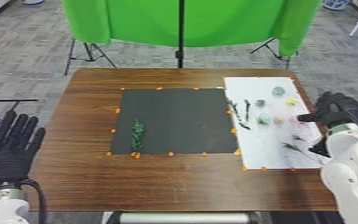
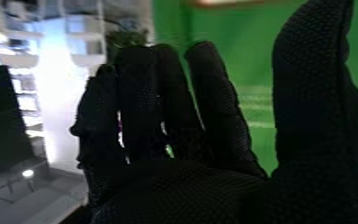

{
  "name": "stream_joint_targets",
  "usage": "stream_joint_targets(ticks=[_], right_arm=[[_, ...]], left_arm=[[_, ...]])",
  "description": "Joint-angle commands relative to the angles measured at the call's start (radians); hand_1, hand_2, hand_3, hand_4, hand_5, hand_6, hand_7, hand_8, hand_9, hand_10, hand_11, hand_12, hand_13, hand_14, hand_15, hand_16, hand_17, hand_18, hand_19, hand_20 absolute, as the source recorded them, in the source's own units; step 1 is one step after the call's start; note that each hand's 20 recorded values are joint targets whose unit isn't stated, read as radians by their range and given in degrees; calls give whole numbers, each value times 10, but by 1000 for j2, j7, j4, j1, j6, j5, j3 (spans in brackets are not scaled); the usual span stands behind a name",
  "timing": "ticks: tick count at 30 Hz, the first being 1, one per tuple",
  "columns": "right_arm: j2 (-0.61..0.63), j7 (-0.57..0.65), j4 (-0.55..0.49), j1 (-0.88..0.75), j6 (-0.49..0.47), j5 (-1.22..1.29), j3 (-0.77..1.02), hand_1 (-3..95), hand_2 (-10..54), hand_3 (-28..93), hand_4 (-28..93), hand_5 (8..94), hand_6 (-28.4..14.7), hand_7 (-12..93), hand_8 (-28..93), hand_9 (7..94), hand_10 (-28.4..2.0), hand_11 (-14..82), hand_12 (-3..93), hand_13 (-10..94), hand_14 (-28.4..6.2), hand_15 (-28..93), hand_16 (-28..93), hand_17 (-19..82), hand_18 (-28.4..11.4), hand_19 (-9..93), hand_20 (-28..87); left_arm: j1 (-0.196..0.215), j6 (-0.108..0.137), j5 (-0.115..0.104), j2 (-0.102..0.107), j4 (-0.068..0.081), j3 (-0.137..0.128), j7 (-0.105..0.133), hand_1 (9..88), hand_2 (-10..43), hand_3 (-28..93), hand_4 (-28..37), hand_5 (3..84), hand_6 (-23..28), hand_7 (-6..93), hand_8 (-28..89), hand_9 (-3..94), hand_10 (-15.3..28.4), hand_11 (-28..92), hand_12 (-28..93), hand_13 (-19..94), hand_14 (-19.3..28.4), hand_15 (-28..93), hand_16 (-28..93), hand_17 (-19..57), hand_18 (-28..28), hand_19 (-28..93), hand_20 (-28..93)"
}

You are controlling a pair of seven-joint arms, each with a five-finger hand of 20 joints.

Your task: Arrange flowers

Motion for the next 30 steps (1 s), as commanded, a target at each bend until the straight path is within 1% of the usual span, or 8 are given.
stream_joint_targets(ticks=[1, 8, 13, 15, 17, 19, 23, 30], right_arm=[[-20, 80, 19, -57, -95, -6, 32, 512, -95, 449, -283, 619, -78, 100, -101, 547, -186, 149, 172, 392, -202, 707, 243, 191, -238, 779, 479], [-48, 102, 19, -88, -181, 25, 41, 612, -95, 246, -283, 661, -78, 100, -100, 585, -192, 165, 176, 422, -201, 712, 258, 200, -245, 785, 484], [-58, 109, 32, -97, -196, 44, 26, 679, -95, 153, -270, 693, -55, 125, -102, 615, -175, 193, 187, 451, -190, 722, 278, 209, -244, 789, 489], [-60, 108, 39, -102, -168, 37, 16, 635, -95, 268, -277, 711, -43, 144, -107, 646, -173, 200, 192, 466, -184, 721, 294, 214, -243, 791, 489], [-64, 111, 40, -105, -137, 41, 12, 539, -95, 540, -282, 745, -31, 169, -61, 685, -164, 223, 201, 489, -175, 718, 318, 225, -240, 794, 484], [-63, 121, 33, -108, -92, 61, 8, 562, -95, 588, -281, 781, -31, 191, 35, 723, -161, 242, 223, 517, -168, 716, 328, 241, -239, 801, 477], [-61, 149, -11, -108, -58, 130, 12, 551, -95, 690, -280, 822, -27, 239, 89, 791, -156, 216, 337, 569, -162, 726, 330, 270, -244, 834, 489], [-65, 177, -113, -86, 6, 238, -11, 524, -95, 733, -234, 819, -23, 276, 147, 803, -151, 244, 404, 596, -162, 745, 337, 291, -254, 863, 505]], left_arm=[[16, 3, 4, -12, -4, -4, -5, 256, 116, 777, -283, 454, 92, 126, -108, 392, 144, 185, 90, 309, 129, 203, -31, -54, 134, 304, 120], [19, 3, 2, -11, -6, -2, -9, 255, 116, 777, -283, 454, 92, 127, -109, 393, 145, 185, 90, 309, 130, 203, -31, -55, 134, 305, 121], [12, 6, 5, -7, -3, -5, -15, 255, 116, 777, -283, 454, 91, 128, -109, 393, 144, 185, 90, 309, 130, 204, -30, -54, 134, 305, 120], [14, 7, 4, -7, -5, -5, -15, 255, 117, 775, -283, 455, 91, 128, -109, 393, 144, 185, 90, 309, 130, 204, -30, -54, 134, 305, 120], [14, 7, 2, -6, -4, -4, -16, 254, 118, 775, -283, 455, 92, 128, -109, 393, 144, 184, 90, 309, 130, 203, -31, -54, 134, 305, 120], [12, 9, 3, -7, -2, -3, -20, 255, 119, 774, -283, 455, 92, 128, -109, 393, 143, 184, 90, 309, 130, 204, -31, -54, 134, 305, 120], [17, 13, 3, -8, -4, -6, -20, 255, 119, 774, -283, 455, 92, 128, -109, 393, 144, 185, 89, 309, 130, 205, -30, -54, 134, 305, 120], [16, 11, 4, -7, -4, -5, -22, 255, 119, 774, -283, 454, 92, 128, -109, 394, 144, 185, 90, 309, 130, 205, -31, -54, 134, 305, 120]])
